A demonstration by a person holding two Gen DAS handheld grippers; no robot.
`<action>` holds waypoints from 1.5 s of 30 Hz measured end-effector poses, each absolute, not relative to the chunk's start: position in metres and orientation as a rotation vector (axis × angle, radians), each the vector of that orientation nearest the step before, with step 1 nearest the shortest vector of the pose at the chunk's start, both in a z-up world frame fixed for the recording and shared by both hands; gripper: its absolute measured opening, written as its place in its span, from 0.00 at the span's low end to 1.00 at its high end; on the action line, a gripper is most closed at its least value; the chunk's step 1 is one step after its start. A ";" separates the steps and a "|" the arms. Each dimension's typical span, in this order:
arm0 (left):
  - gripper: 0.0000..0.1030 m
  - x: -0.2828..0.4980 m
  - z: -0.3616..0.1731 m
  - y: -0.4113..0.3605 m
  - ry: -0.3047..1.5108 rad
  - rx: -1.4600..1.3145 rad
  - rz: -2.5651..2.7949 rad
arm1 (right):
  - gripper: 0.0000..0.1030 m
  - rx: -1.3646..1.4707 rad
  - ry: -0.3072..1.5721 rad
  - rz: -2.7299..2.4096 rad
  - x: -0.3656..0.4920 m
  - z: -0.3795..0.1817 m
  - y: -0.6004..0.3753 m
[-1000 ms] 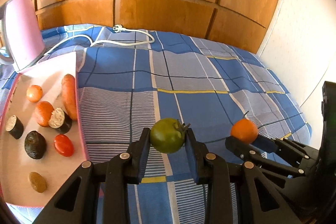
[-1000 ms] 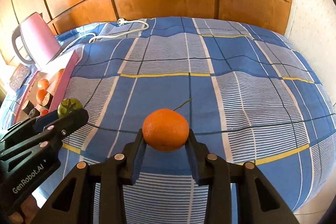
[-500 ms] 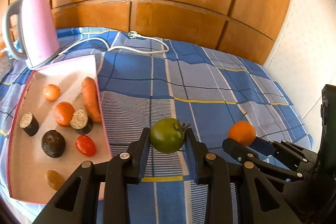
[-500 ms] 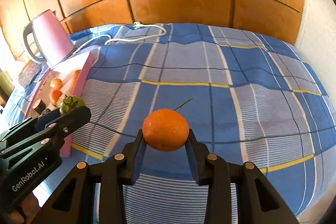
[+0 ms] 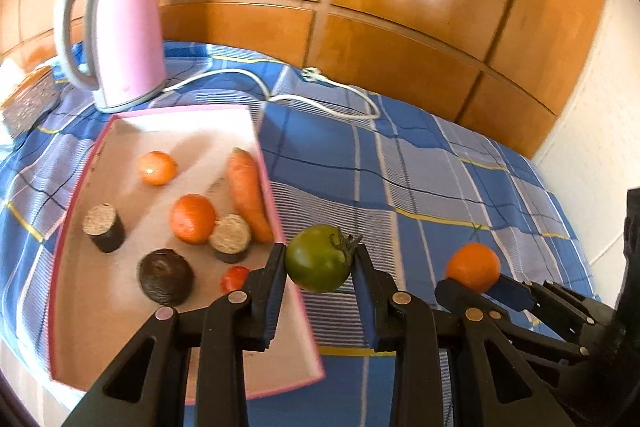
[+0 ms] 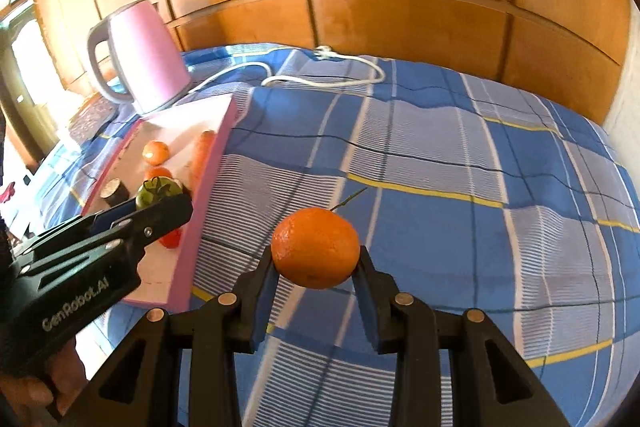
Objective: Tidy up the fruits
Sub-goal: 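Lift and carry the mandarin and green tomato over the white tray with both tools, then lower both fruits into the white tray and open both tools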
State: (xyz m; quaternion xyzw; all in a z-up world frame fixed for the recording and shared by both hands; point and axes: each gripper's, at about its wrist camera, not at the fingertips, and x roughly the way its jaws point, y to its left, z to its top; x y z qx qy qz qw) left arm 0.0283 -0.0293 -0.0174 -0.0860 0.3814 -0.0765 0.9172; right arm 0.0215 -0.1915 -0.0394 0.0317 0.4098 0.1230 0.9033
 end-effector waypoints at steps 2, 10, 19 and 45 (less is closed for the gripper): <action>0.32 0.028 -0.016 -0.019 0.779 -0.190 -0.138 | 0.36 0.062 0.850 0.273 0.024 -0.039 -0.186; 0.32 0.026 -0.013 0.021 0.765 -0.230 -0.046 | 0.36 0.047 0.840 0.360 0.032 -0.033 -0.155; 0.32 0.023 -0.013 0.054 0.761 -0.255 0.039 | 0.36 0.003 0.822 0.445 0.036 -0.027 -0.119; 0.32 0.033 -0.029 0.088 0.797 -0.291 0.083 | 0.36 -0.012 0.823 0.570 0.080 -0.014 -0.054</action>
